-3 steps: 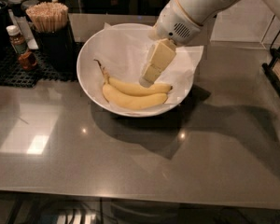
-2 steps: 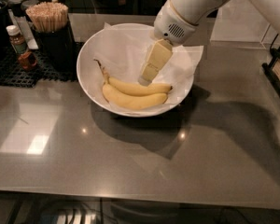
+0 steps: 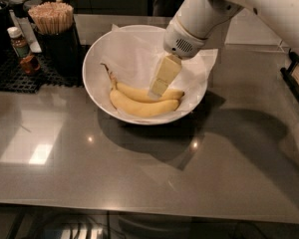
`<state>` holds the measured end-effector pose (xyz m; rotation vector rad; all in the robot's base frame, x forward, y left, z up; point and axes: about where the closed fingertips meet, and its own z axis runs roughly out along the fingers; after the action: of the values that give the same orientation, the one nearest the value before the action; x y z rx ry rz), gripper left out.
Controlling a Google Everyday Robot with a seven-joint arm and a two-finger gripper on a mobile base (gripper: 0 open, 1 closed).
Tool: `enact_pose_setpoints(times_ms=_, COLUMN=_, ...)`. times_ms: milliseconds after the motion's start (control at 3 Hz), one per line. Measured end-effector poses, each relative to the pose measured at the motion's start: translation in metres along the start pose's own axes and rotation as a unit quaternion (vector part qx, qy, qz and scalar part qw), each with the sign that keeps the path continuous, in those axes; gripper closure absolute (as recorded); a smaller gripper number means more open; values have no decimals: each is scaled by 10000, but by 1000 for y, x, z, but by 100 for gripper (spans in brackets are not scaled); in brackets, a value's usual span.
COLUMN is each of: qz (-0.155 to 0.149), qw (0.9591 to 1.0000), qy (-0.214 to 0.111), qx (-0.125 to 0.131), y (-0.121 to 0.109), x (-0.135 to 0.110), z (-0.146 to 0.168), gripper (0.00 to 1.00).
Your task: Pick banana from white bowl
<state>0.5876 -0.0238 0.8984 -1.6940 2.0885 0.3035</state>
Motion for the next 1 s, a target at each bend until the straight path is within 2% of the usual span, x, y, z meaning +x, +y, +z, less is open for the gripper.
enact_pose_setpoints(times_ms=333, qz=0, qw=10000, qy=0, qx=0, y=0, x=0, z=0, gripper=20)
enact_pose_setpoints(times_ms=667, qz=0, qw=10000, qy=0, qx=0, y=0, x=0, z=0, gripper=43)
enact_pose_setpoints(times_ms=1000, qz=0, qw=10000, qy=0, qx=-1, y=0, x=0, z=0, gripper=56)
